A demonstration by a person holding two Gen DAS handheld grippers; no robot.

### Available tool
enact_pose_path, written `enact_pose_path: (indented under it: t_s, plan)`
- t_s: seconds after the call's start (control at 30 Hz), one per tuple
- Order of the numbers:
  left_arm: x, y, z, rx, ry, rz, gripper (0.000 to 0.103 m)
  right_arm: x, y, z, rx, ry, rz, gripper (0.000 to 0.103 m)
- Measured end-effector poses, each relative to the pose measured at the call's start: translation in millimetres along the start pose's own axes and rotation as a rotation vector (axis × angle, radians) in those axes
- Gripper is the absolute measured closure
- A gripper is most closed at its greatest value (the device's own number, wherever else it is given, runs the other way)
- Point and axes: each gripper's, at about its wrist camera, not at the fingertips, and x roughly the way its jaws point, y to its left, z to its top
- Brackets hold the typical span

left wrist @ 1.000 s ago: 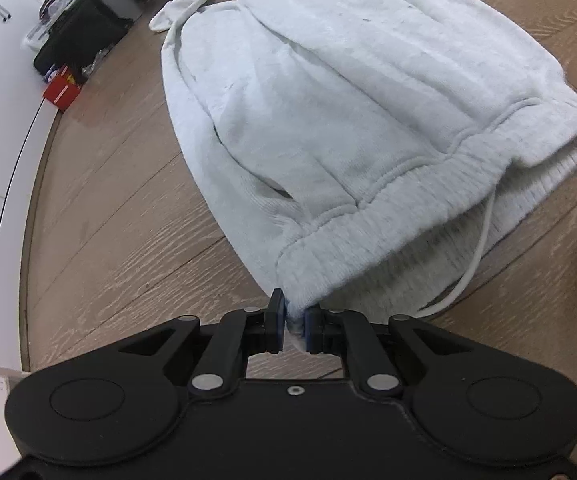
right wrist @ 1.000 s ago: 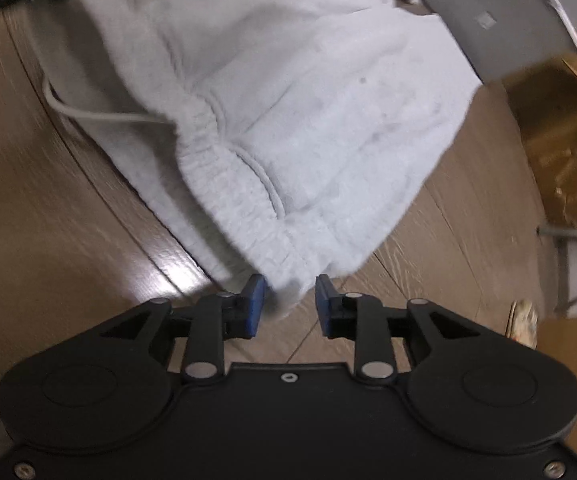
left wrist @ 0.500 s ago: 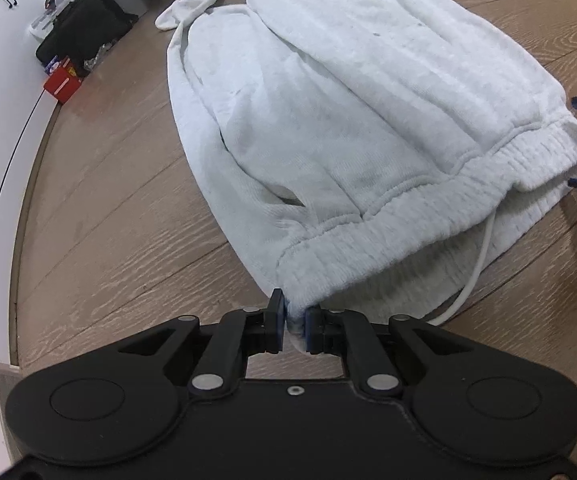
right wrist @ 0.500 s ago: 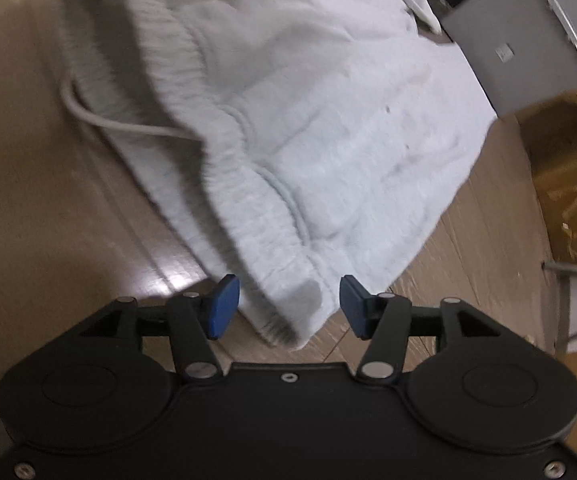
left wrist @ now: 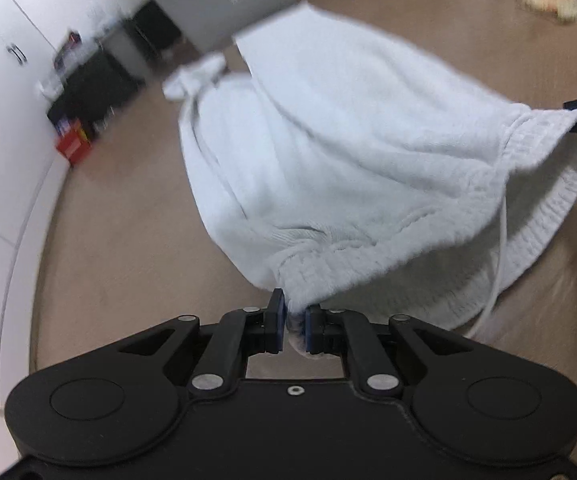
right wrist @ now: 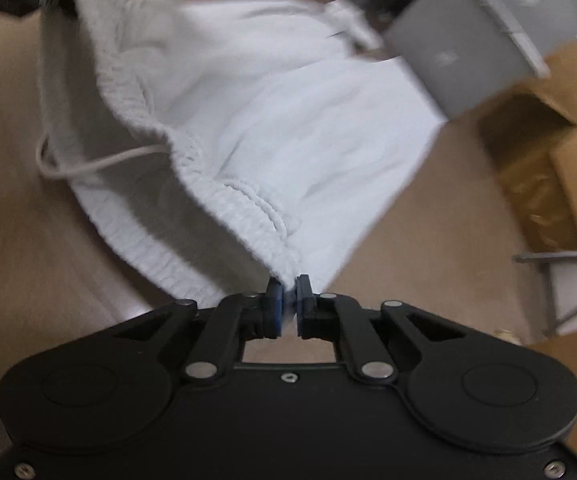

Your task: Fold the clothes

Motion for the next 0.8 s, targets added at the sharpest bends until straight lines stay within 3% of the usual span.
enact_pose_path:
  t_s: [0.13,0.23,0.37,0.4,0.43,0.47,0.5,0.53,0.57,0.67,0.8]
  plan:
    - [17.6,-27.6,-23.6,0.107,0.103,-0.080,0.093,5.9,15.4,-20.4,-0.010,0.125,0.079,0.096]
    - [27.2,-35.8,-31.1,0.067,0.185,-0.092,0.093,8.3,17.6,-19.7,0.017,0.134,0.096,0.096]
    - [28.8,-41.7,-31.9,0.066,0.202,-0.084,0.091,16.7,19.8,-24.3,0.021,0.197,0.131,0.095]
    - [29.5,-43.0,-31.9,0.073,0.207,-0.081,0.080,19.2,22.7,-27.2,0.010,0.225,0.153,0.094]
    - [33.9,-47.0,-33.3,0.098,0.244,-0.077,0.051,21.8,25.5,-30.1,-0.001,0.253,0.175,0.085]
    - [40.7,-51.2,-35.9,0.140,0.325,-0.070,0.035,24.3,28.3,-32.9,-0.012,0.281,0.196,0.063]
    - [43.8,-52.7,-38.5,0.166,0.378,-0.064,0.018,25.0,30.5,-35.6,-0.020,0.308,0.222,0.051]
    - [42.9,-55.0,-41.9,0.192,0.431,-0.060,0.016,21.9,31.4,-37.9,-0.022,0.331,0.256,0.029]
    - [30.4,-54.5,-45.3,0.207,0.455,-0.102,0.016,16.1,31.3,-39.8,-0.026,0.342,0.286,0.025]
    - [3.5,-47.3,-42.0,0.200,0.456,-0.155,0.014,-8.4,24.2,-38.4,-0.044,0.316,0.323,0.025]
    - [-20.8,-27.5,-20.5,0.204,0.443,-0.131,0.012,-31.2,-7.6,-19.5,0.039,0.316,0.344,0.025]
